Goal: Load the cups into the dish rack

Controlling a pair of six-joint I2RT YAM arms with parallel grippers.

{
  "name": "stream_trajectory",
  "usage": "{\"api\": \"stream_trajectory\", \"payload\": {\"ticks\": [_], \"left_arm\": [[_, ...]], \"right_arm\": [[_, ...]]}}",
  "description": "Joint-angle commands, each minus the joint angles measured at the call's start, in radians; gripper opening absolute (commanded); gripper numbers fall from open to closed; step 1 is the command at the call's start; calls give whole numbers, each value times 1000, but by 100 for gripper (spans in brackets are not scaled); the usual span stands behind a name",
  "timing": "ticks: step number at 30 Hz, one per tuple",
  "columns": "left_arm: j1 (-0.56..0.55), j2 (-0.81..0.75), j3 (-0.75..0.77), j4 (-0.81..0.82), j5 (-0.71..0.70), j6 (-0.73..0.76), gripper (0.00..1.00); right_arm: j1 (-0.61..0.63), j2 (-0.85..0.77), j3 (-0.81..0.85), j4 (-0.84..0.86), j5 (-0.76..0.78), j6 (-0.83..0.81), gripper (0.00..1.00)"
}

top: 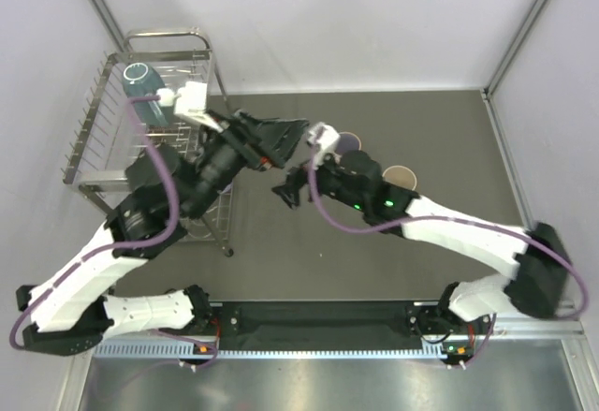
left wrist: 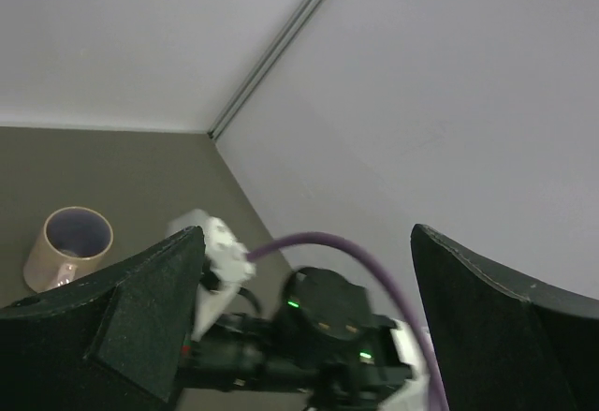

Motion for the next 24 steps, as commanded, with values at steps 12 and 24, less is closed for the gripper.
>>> {"api": "stream_trajectory", "payload": {"ticks": [12, 24], "left_arm": [[-2, 456, 219, -232, -136, 99, 80], [-7, 817, 402, -335, -65, 91, 73]], "right_arm": [[-7, -882, -122, -980, 553, 749, 100], [-7, -1029, -21, -1406, 653, 1114, 100]]}}
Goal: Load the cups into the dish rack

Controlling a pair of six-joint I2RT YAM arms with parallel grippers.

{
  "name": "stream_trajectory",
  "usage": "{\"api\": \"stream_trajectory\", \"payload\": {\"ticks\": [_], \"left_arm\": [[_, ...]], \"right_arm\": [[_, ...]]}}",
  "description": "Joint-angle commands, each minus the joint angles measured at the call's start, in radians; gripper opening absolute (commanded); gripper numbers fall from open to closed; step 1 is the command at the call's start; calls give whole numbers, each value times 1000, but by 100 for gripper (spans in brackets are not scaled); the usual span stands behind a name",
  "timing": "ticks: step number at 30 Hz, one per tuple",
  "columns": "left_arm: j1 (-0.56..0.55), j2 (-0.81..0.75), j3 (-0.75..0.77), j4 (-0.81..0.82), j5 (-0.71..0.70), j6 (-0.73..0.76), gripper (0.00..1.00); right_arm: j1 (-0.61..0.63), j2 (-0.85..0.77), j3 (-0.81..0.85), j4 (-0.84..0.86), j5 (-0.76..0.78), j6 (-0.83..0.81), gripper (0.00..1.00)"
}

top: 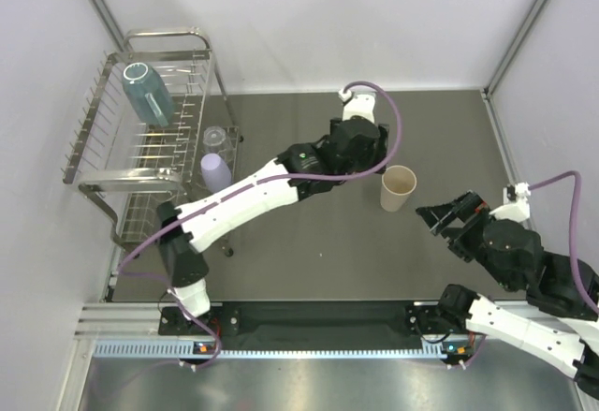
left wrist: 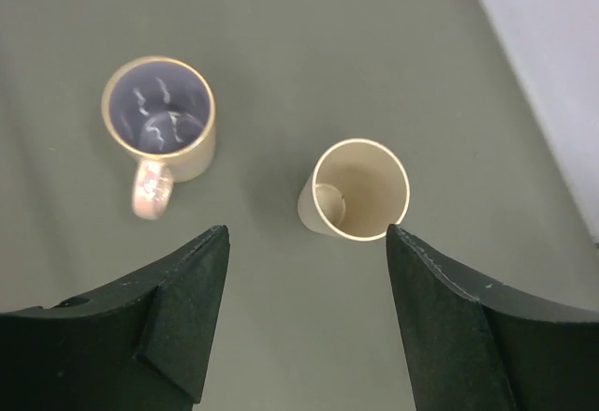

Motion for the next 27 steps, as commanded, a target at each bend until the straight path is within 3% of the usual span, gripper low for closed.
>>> {"api": "stream_trajectory", "payload": {"ticks": [1, 18, 24, 27], "left_arm": [[-7, 63, 63, -38, 36, -14, 72], [-7, 364, 206, -38, 86, -77, 69], [12, 427, 254, -43, 79, -84, 68], [26, 450, 258, -46, 90, -91, 60]], "right_arm": [[-7, -11, 92, -167, 44, 111, 100], [-20, -134, 135, -344, 12, 146, 100], [-31, -149, 149, -351, 0, 121, 93], [-39, -149, 149, -351, -10, 104, 90]]}}
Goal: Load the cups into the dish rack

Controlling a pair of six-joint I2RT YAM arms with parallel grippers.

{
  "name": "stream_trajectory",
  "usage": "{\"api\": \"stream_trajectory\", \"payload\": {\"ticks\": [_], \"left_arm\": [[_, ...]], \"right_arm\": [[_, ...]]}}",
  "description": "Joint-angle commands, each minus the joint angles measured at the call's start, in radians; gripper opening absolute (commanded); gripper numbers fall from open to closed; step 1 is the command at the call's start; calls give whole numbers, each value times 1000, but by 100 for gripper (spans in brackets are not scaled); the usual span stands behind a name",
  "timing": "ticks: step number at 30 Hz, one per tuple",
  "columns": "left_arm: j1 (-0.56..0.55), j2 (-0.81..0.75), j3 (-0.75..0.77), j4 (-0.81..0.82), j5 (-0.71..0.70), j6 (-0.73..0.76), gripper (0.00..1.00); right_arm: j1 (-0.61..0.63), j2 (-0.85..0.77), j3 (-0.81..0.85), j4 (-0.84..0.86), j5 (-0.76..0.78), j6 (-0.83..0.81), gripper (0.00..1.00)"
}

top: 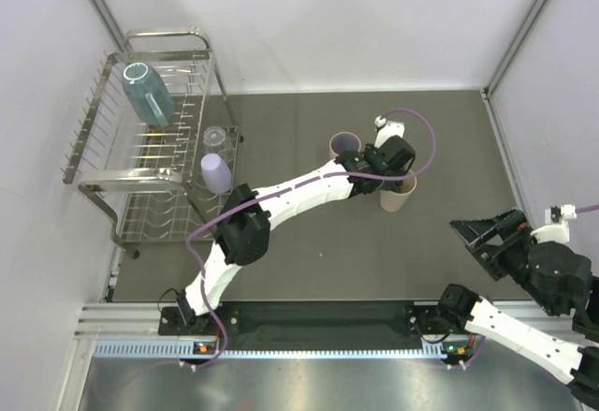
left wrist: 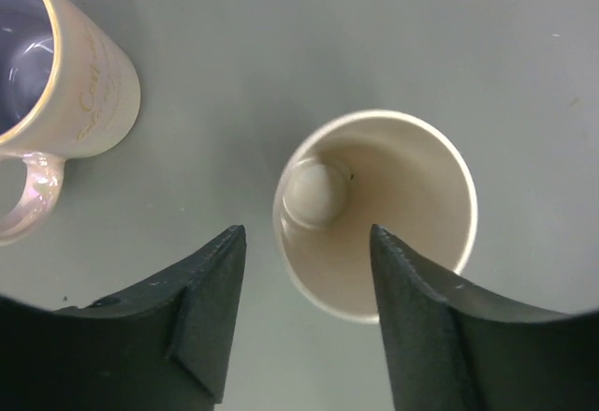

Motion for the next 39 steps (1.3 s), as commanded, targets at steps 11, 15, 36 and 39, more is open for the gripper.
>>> {"api": "stream_trajectory", "payload": {"ticks": [11, 15, 36, 39], "left_arm": [[31, 25, 34, 16, 13, 20, 31], [33, -10, 31, 65, 17, 52, 0], [18, -977, -773, 891, -118, 322, 0], [16, -1030, -810, 953, -75, 355, 0]], "right_arm": [[-31, 5, 16, -17, -36, -76, 80], [-33, 33, 20, 23, -52, -107, 80], [-30, 154, -257, 940, -245, 469, 100], [-31, 220, -291, 1089, -329, 588, 100]]}}
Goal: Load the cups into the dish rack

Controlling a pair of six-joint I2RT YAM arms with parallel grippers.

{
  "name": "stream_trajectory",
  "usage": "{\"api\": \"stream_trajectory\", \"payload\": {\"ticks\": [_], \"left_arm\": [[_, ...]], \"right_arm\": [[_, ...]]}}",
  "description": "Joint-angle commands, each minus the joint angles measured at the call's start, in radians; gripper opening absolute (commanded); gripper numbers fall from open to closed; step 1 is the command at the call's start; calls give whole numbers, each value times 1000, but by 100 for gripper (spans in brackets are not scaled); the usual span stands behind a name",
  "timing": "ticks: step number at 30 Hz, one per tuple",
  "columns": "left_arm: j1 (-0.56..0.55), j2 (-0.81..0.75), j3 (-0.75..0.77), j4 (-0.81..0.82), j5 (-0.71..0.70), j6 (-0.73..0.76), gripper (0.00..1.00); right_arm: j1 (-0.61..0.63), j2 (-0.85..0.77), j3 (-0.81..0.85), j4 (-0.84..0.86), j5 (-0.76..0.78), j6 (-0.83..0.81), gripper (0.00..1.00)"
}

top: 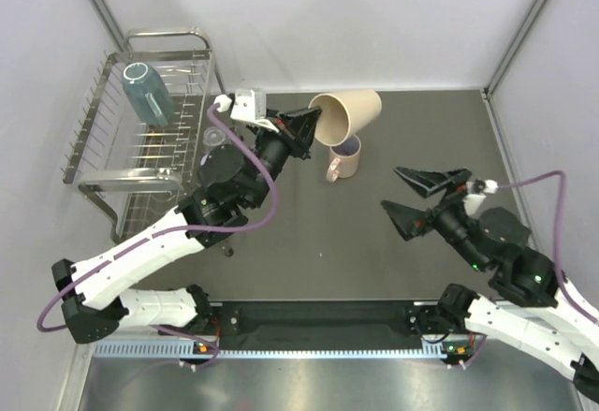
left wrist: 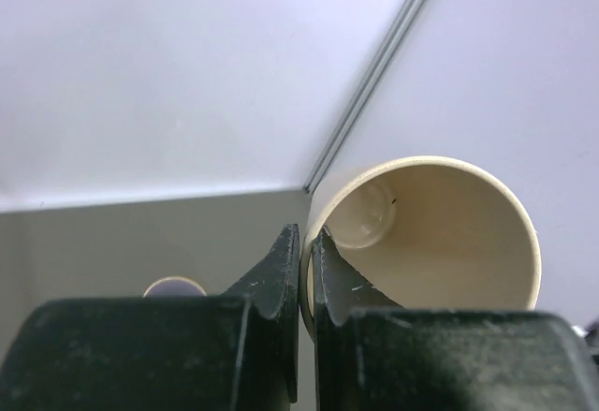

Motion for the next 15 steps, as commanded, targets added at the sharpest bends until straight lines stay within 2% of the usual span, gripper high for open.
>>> {"api": "stream_trajectory", "payload": {"ticks": [1, 5, 8, 15], "left_arm": [[-4, -18, -63, 185, 70, 66, 0], [-4, -56, -101, 244, 109, 86, 0], [-4, -81, -115, 263, 121, 98, 0], [-4, -130, -138, 283, 116, 123, 0]], "right_arm": [[-5, 107, -16, 311, -129, 206, 100], [-5, 226, 15, 499, -183, 229, 100], [-5, 275, 38, 618, -157, 243, 100], [-5, 315, 24, 731, -93, 326, 98]]}}
